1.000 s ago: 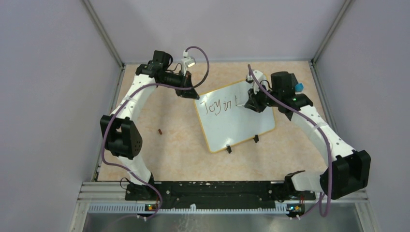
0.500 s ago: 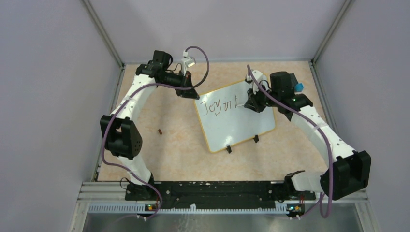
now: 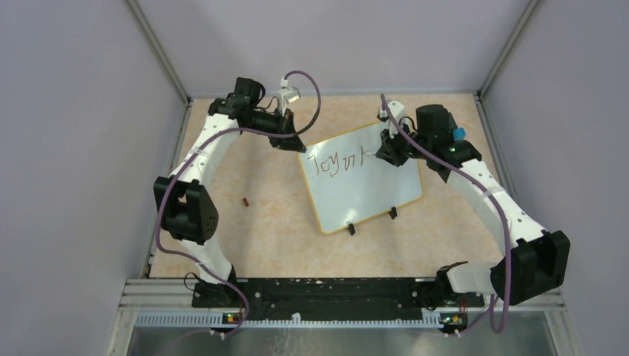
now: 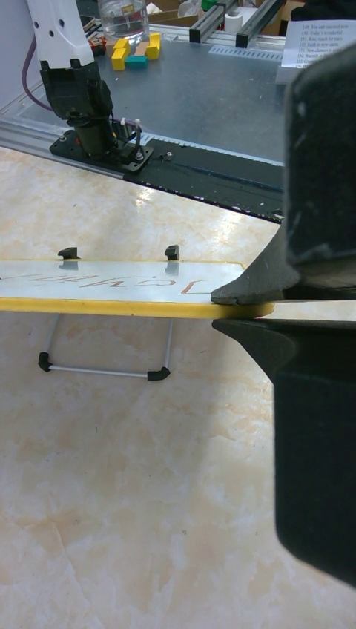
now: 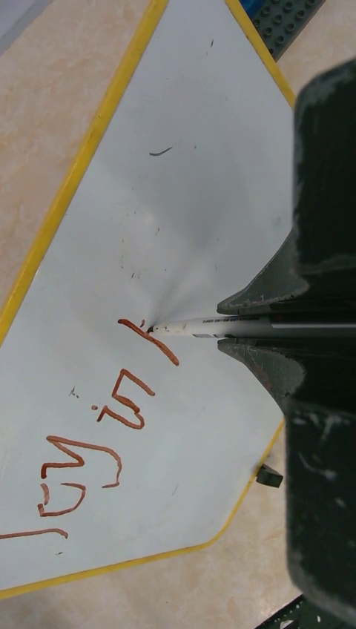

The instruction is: Write a sentence on the whiteboard

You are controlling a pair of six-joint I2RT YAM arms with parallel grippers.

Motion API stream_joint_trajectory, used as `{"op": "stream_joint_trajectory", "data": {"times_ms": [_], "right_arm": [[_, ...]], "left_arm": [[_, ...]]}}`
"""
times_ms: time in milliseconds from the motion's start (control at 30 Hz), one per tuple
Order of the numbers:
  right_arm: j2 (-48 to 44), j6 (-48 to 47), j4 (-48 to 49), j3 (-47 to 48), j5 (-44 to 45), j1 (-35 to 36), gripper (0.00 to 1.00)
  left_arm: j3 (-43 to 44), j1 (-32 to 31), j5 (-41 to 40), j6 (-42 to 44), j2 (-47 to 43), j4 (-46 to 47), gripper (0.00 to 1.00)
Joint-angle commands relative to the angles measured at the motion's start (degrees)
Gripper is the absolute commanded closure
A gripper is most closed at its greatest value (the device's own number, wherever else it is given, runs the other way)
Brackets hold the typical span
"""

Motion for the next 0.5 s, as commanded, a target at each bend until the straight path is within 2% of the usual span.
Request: {"op": "stream_joint_trajectory", "data": {"times_ms": [0, 467], "right_arm": [[-0.2, -0.8, 0.8, 1.7, 2.2, -1.0, 1.0], [-1.5, -1.4, -1.5, -1.9, 0.1, -1.0, 1.0]], "left_arm": [[0.3, -0.2, 0.4, 1.0, -0.9, 1.5, 1.0], [0.3, -0.2, 0.4, 0.9, -0.7, 1.7, 1.0]]}}
